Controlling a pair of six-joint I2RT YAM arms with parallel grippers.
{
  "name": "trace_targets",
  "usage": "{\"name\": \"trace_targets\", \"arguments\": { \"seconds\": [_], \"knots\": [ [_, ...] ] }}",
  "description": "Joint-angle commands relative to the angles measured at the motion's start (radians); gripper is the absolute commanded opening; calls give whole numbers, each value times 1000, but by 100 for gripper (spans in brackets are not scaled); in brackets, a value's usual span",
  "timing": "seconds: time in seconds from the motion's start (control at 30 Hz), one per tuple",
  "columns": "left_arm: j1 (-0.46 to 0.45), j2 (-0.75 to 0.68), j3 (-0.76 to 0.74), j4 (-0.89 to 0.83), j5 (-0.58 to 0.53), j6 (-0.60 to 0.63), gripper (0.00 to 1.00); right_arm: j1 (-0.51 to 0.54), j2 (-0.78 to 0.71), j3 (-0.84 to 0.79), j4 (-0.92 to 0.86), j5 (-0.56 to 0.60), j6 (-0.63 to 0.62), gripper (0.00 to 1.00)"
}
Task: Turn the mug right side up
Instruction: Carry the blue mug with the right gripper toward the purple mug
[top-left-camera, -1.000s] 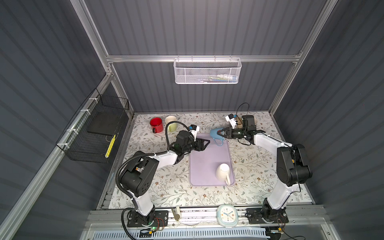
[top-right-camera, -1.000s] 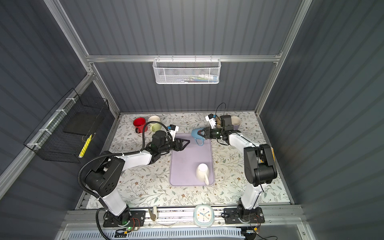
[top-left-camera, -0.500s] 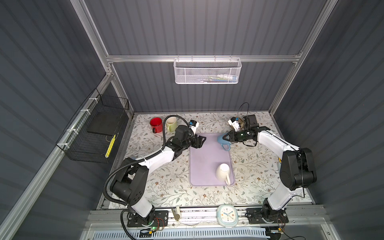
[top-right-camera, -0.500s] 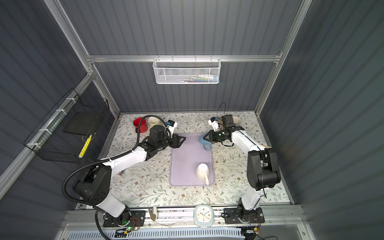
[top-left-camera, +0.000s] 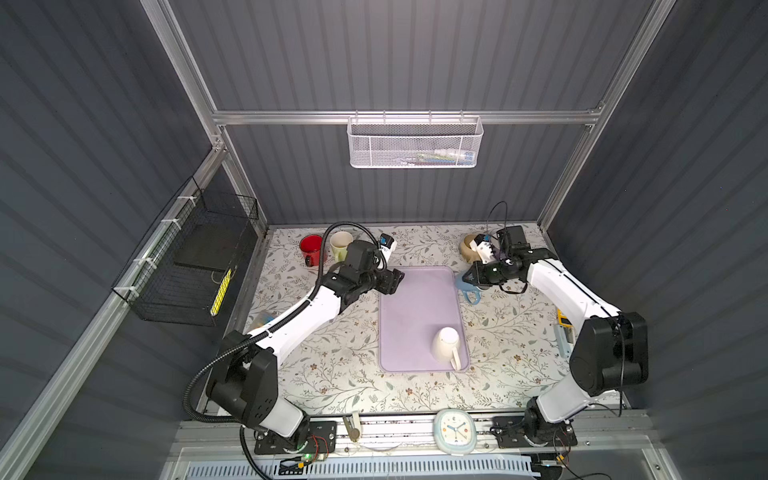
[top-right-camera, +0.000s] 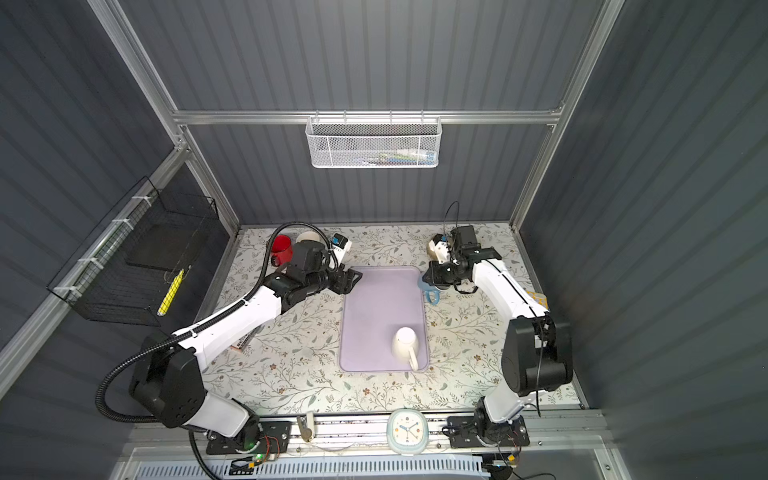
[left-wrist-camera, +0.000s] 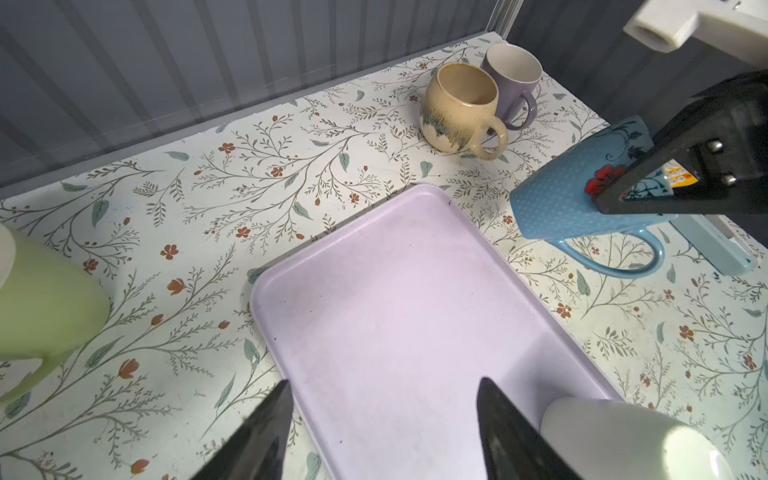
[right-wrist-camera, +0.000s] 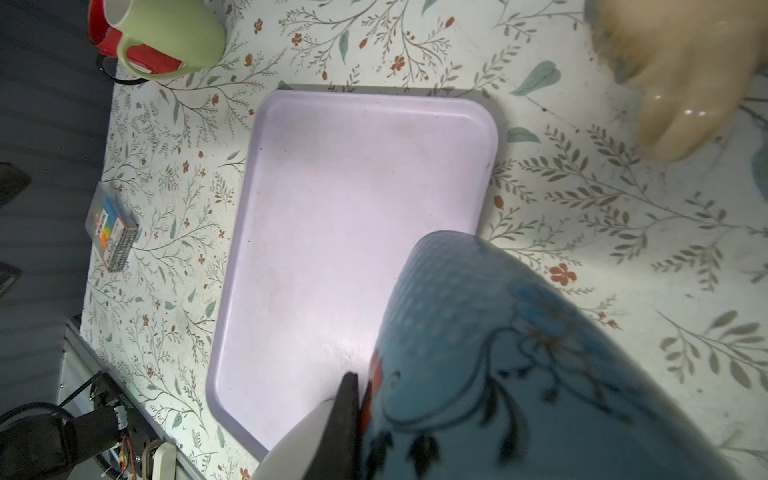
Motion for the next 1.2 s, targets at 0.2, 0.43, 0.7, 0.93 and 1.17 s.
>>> {"name": "trace_targets", "arguments": {
  "seconds": [0.2,0.43,0.7,0.93,1.17],
  "knots": [
    [11,-75,12,-130,-9,104,70,-39,-51,54,-99,102,-43,0],
    [19,-117,-60,-75,3,101,70,-68,-42,123,-193,216,-53,0],
    [20,-127,-102,-31,57,63,70,-105,-6,187,-290,341,-75,0],
    [19,-114,-113,-13,86,44,70,-136,92,310,-379,418,-118,0],
    [20,-118,-123,-7,83,51,70,-191,205,453,-435,502,-155,0]
  ]
}}
